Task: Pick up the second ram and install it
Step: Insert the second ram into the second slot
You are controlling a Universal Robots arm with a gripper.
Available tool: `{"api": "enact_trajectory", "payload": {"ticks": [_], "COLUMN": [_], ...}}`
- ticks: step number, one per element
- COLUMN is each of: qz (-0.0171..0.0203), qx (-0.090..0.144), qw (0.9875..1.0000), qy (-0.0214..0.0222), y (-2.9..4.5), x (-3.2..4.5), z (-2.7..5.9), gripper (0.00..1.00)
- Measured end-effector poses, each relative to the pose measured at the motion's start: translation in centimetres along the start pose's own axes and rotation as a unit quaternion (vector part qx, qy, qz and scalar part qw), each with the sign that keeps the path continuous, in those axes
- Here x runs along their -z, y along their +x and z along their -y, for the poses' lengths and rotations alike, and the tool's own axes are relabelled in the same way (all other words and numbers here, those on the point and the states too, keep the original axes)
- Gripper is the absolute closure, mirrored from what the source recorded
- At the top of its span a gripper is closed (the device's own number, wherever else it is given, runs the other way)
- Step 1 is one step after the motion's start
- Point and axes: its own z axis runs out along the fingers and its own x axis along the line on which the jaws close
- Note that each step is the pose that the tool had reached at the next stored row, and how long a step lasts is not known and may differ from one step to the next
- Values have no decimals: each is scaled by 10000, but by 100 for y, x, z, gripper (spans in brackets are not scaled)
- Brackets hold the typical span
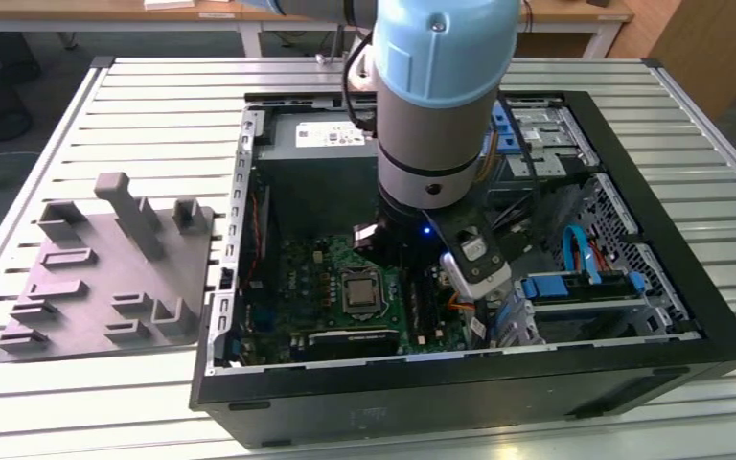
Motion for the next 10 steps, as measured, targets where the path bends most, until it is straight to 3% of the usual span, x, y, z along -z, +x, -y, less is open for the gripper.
{"api": "enact_trajectory", "payload": {"ticks": [6, 8, 10], "qz": [1, 3, 7], "qx": [2, 6, 12], "qw": [10000, 10000, 9999], "qy": [25, 72, 157], "y": [7, 8, 9], "x": [-46, -55, -59], "z": [-32, -43, -53], "gripper": [86, 86, 86]}}
